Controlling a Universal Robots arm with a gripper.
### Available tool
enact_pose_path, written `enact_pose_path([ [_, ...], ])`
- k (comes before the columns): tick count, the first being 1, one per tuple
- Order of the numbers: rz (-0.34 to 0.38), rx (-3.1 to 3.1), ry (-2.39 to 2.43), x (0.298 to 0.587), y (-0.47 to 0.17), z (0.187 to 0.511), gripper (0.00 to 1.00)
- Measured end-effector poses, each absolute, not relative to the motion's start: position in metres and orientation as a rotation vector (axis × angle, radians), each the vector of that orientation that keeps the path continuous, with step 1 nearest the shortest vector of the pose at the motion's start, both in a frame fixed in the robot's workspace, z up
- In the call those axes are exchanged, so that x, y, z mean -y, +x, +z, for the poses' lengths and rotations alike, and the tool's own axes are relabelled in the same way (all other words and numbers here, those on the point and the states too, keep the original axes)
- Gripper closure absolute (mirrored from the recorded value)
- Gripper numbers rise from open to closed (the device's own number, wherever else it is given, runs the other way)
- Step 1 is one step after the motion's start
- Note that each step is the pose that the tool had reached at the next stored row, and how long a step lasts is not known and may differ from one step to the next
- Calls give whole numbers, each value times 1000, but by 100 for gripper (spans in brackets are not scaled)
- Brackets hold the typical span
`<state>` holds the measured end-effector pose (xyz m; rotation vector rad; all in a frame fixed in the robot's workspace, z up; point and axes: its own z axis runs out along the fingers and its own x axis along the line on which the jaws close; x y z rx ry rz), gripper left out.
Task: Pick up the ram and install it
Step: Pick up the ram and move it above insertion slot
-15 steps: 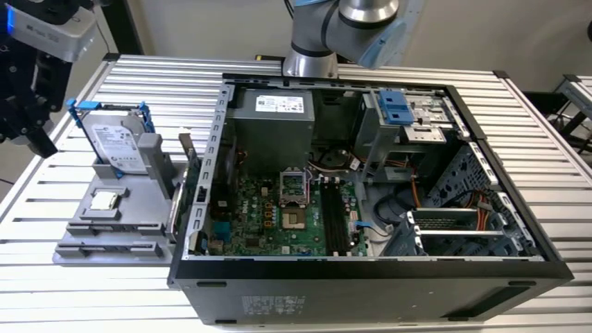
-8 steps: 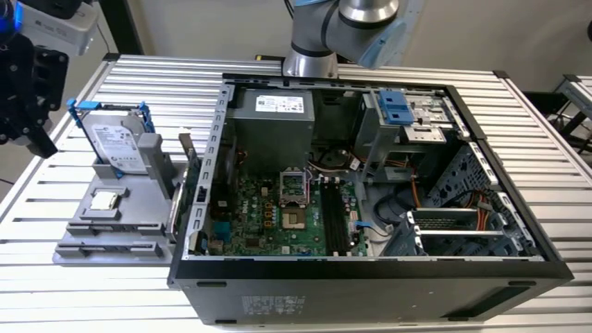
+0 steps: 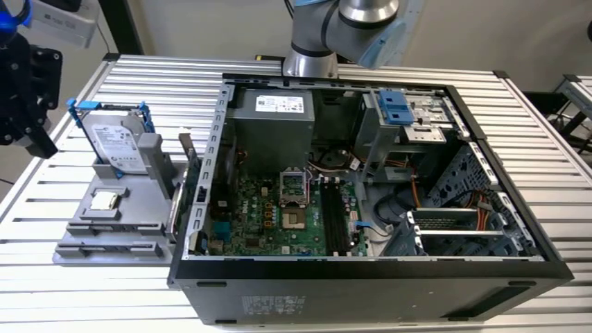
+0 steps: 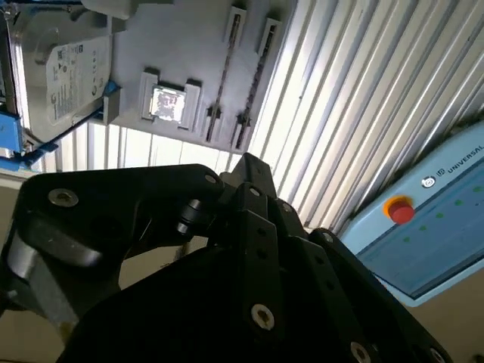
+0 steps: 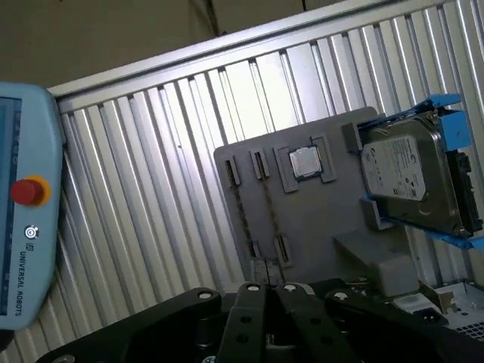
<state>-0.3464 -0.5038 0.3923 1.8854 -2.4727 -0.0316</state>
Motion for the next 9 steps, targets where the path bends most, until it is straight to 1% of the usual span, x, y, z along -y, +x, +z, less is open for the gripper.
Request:
enact_pose_path([
  [9,-42,2330,2076,504,-346,390,100],
])
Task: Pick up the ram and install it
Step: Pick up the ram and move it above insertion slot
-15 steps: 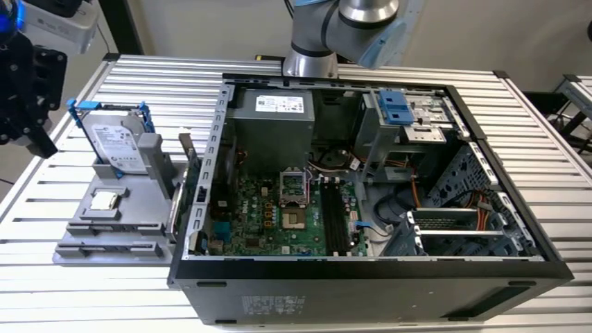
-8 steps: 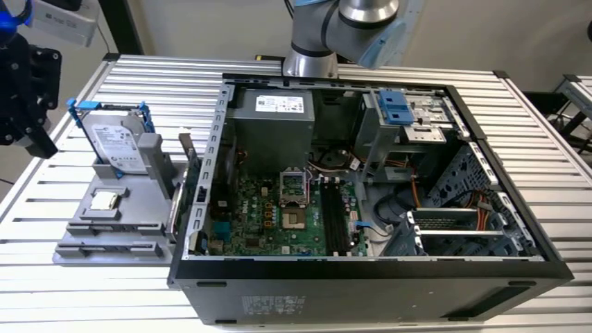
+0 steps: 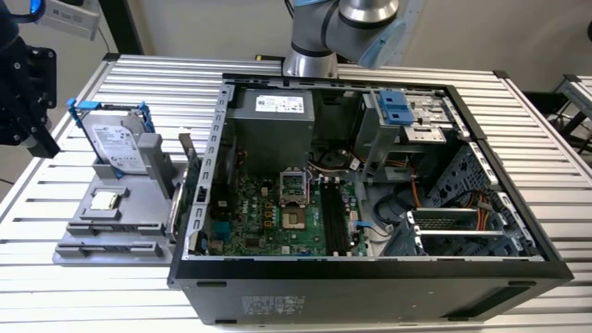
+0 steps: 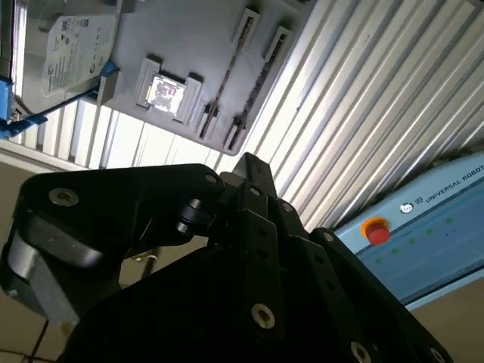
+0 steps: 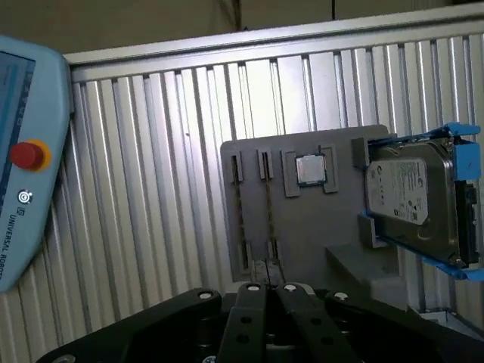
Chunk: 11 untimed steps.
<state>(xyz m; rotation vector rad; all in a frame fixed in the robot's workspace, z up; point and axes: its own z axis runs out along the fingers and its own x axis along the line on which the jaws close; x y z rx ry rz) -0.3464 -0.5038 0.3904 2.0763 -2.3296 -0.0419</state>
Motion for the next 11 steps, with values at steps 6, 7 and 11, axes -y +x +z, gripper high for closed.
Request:
enact_pose_path([
  [6,-56,2245,2189,504,-346,388,100],
  [7,-54,2229,2207,504,-346,387,100],
  [11,-52,2155,2281,503,-346,386,100],
])
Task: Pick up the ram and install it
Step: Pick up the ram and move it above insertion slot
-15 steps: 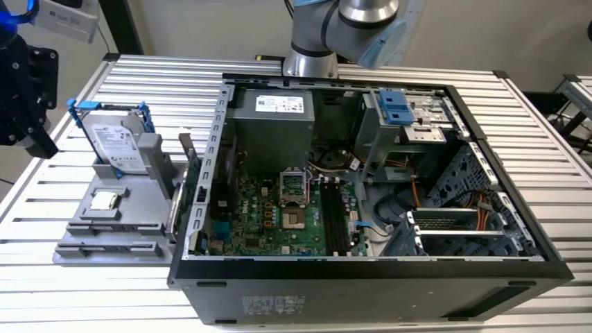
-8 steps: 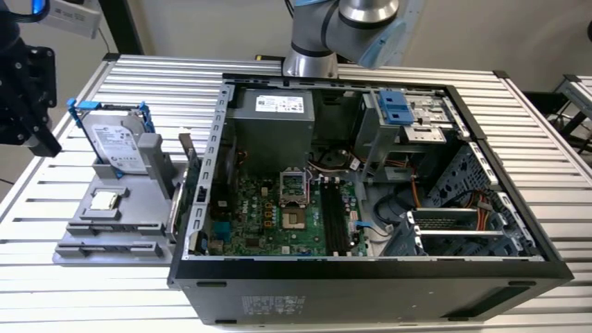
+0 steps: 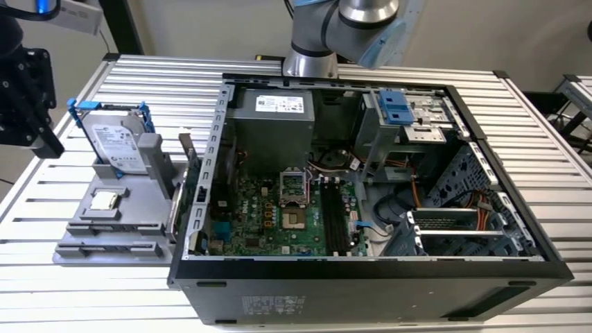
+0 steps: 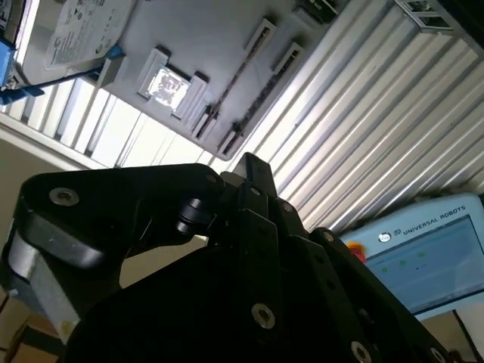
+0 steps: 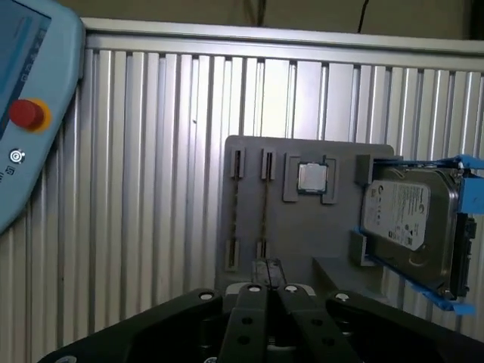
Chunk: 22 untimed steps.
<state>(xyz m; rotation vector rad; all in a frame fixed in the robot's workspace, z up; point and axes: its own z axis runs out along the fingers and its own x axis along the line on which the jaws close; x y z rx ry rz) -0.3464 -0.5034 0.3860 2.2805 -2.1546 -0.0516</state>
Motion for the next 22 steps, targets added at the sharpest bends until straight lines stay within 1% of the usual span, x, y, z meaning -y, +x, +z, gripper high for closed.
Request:
enact_pose_path([
  [5,-50,2067,2359,503,-347,385,100],
  [13,-50,2067,2359,502,-347,385,100],
  [14,-50,2067,2359,503,-347,385,0],
  [22,-50,2067,2359,502,-348,385,0],
])
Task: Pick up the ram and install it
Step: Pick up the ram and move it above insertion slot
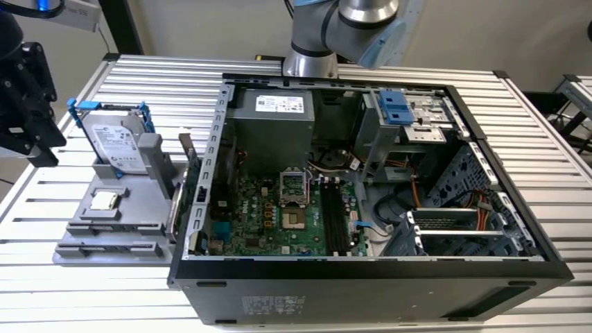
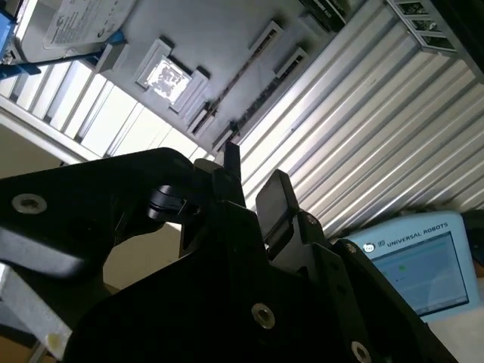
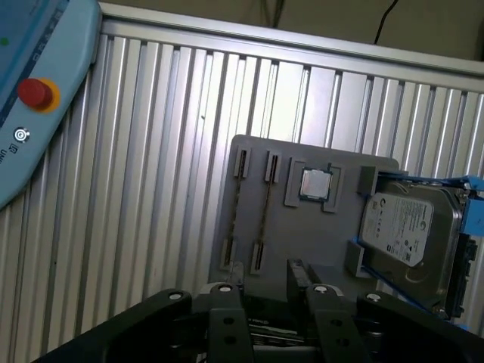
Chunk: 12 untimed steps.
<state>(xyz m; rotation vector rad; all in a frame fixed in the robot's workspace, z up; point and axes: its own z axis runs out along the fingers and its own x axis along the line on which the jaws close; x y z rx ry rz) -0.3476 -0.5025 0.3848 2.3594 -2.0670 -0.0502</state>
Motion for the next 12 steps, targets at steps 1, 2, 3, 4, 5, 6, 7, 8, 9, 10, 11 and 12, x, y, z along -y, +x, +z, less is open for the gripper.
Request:
enact_pose_path([
  [1,-50,2067,2359,502,-348,385,0],
  [2,-50,2067,2359,502,-348,385,0],
  [3,-50,2067,2359,502,-348,385,0],
  [4,-50,2070,2357,502,-348,385,0],
  [5,-49,2080,2349,502,-348,384,0],
  [6,-49,2093,2338,502,-348,384,0],
  [7,-48,2106,2327,503,-348,383,0],
  [8,-47,2117,2319,502,-348,383,0],
  [9,-45,2129,2311,502,-348,382,0],
  [10,-42,2139,2305,502,-348,382,0],
  [11,-41,2147,2298,502,-348,382,0],
  [12,-41,2153,2293,502,-348,382,0],
])
